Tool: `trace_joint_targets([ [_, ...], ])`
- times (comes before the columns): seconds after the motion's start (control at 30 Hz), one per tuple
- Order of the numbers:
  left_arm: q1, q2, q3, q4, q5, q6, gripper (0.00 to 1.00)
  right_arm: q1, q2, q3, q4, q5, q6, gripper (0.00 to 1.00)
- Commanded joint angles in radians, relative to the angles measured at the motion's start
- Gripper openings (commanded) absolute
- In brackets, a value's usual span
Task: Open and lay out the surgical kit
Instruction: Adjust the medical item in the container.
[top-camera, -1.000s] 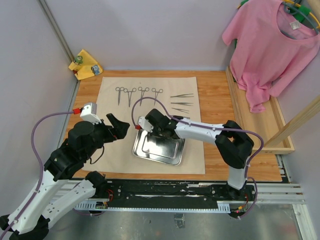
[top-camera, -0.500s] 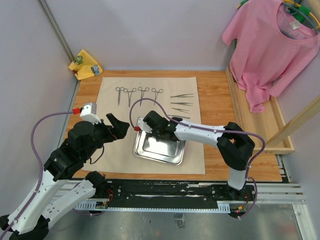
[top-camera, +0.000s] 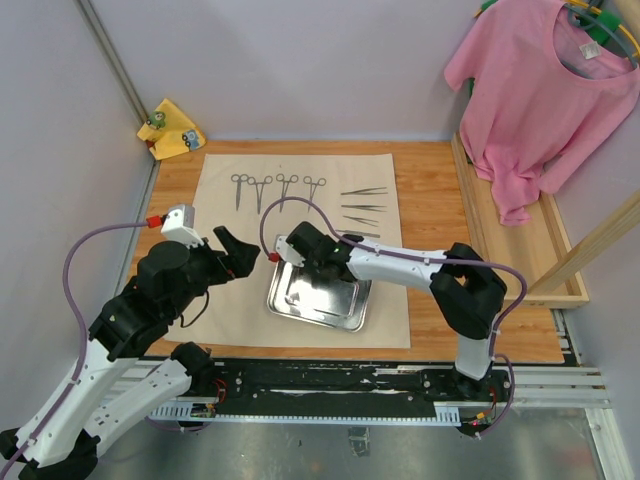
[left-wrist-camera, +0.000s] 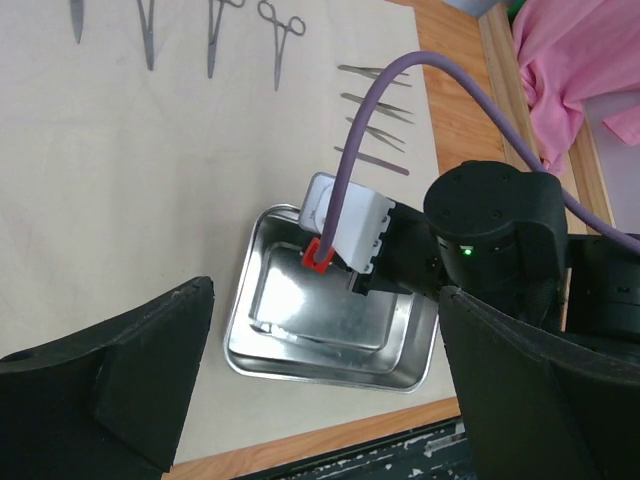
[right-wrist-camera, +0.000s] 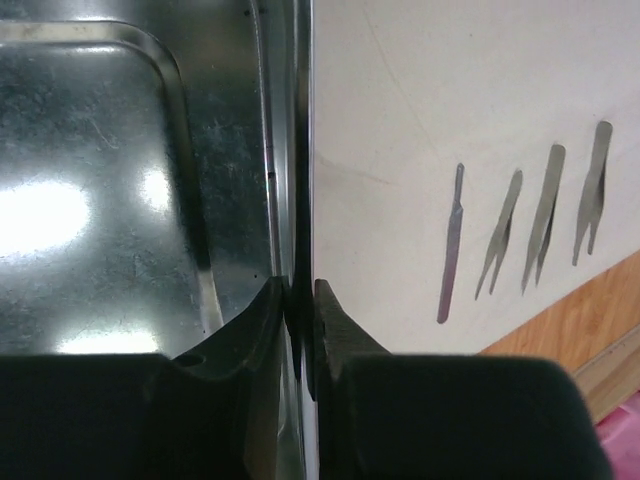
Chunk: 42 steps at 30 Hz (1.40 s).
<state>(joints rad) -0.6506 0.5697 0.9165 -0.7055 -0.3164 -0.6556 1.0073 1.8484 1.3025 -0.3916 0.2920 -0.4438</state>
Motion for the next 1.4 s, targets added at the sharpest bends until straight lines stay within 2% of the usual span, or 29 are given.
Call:
trace_joint_targets([
  [0.0, -0.005, 0.002, 0.016, 0.024, 0.003, -0.007, 0.98, -0.006, 0.086, 0.003, -0.022, -0.073, 0.025, 0.03],
  [0.13, -0.004, 0.007, 0.018, 0.023, 0.004, -0.005, 0.98, -0.04, 0.16, 0.033, -0.05, -0.17, 0.055, 0.04],
  [0.3, -0.004, 0.008, 0.009, 0.027, 0.004, -0.004, 0.98, -0.056, 0.179, 0.034, -0.071, -0.233, 0.066, 0.06],
  [0.57, -0.004, 0.019, 0.024, 0.039, 0.009, 0.003, 0.98, -0.218, 0.141, 0.156, -0.281, -0.744, 0.129, 0.05],
  [0.73, -0.004, 0.031, 0.031, 0.043, 0.023, 0.005, 0.98, -0.263, 0.185, 0.219, -0.359, -0.953, 0.124, 0.03],
  [0.93, -0.004, 0.032, 0.045, 0.037, 0.022, 0.011, 0.98, -0.346, 0.337, 0.319, -0.483, -1.171, 0.123, 0.01],
  [1.03, -0.004, 0.036, 0.044, 0.038, 0.023, 0.013, 0.98, -0.38, 0.352, 0.323, -0.487, -1.284, 0.123, 0.01],
  [1.17, -0.004, 0.043, 0.041, 0.049, 0.028, 0.014, 0.98, -0.382, 0.34, 0.322, -0.472, -1.183, 0.149, 0.01],
  [1.23, -0.004, 0.048, 0.04, 0.051, 0.029, 0.014, 0.98, -0.372, 0.317, 0.309, -0.446, -1.057, 0.165, 0.01],
  [1.37, -0.004, 0.045, 0.03, 0.056, 0.031, 0.01, 0.98, -0.294, 0.203, 0.208, -0.315, -0.678, 0.182, 0.01],
])
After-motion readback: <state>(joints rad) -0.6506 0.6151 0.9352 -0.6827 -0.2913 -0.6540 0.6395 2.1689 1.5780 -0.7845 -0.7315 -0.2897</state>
